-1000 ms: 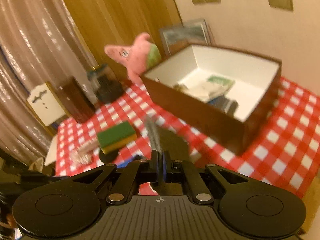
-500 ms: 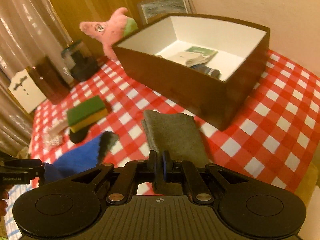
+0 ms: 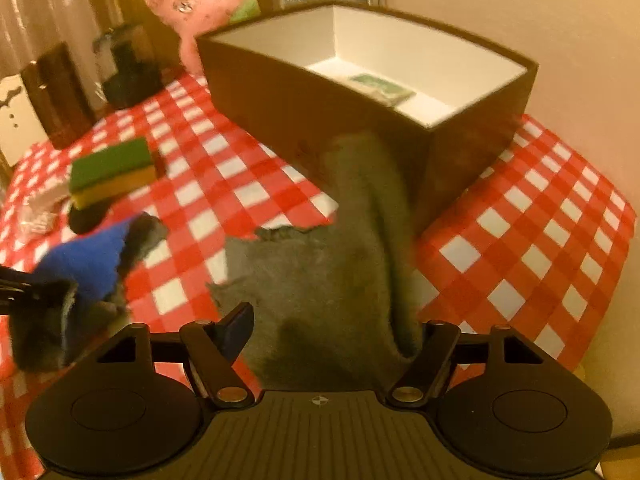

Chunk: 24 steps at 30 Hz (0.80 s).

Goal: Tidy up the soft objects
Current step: 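Lift the grey cloth with the right tool while the left tool lifts the blue cloth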

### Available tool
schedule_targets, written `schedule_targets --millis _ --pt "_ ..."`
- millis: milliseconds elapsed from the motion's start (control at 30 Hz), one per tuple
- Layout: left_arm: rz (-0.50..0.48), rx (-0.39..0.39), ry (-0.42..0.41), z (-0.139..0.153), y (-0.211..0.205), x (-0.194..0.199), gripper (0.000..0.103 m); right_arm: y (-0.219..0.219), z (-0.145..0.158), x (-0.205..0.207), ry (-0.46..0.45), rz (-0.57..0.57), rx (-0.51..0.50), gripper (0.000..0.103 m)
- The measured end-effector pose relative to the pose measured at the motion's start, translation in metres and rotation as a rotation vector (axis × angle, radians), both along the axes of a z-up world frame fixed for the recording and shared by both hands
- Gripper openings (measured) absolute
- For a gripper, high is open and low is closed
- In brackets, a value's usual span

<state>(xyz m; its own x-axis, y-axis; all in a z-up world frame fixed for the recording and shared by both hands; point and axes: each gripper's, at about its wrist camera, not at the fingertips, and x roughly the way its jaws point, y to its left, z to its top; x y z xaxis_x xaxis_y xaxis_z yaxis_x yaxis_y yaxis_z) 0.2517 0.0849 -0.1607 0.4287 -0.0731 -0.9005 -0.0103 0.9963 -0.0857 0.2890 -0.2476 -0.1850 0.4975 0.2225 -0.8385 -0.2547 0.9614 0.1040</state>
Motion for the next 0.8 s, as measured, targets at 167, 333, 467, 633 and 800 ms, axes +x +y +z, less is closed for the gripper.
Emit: schedule_targets --millis 167,333,467,633,800 --pt "-0.002 -0.002 -0.013 0.008 -0.001 -0.003 0.018 -0.005 0.002 0.004 -0.006 -0.004 -0.027 0.016" --pt "-0.018 -0.016 -0.043 0.026 -0.005 -0.007 0.017 -0.016 0.023 0.002 -0.049 0.0 0.034 0.005" --pt "-0.04 -0.014 -0.081 0.048 -0.012 -0.008 0.017 -0.015 0.049 -0.002 -0.079 0.034 0.091 0.005" --pt "-0.063 -0.008 -0.14 0.078 -0.02 -0.006 0.017 -0.005 0.079 -0.004 -0.13 0.066 0.145 0.005" --pt "-0.072 0.002 -0.197 0.106 -0.025 0.001 0.017 0.0 0.103 -0.002 -0.166 0.085 0.193 0.005"
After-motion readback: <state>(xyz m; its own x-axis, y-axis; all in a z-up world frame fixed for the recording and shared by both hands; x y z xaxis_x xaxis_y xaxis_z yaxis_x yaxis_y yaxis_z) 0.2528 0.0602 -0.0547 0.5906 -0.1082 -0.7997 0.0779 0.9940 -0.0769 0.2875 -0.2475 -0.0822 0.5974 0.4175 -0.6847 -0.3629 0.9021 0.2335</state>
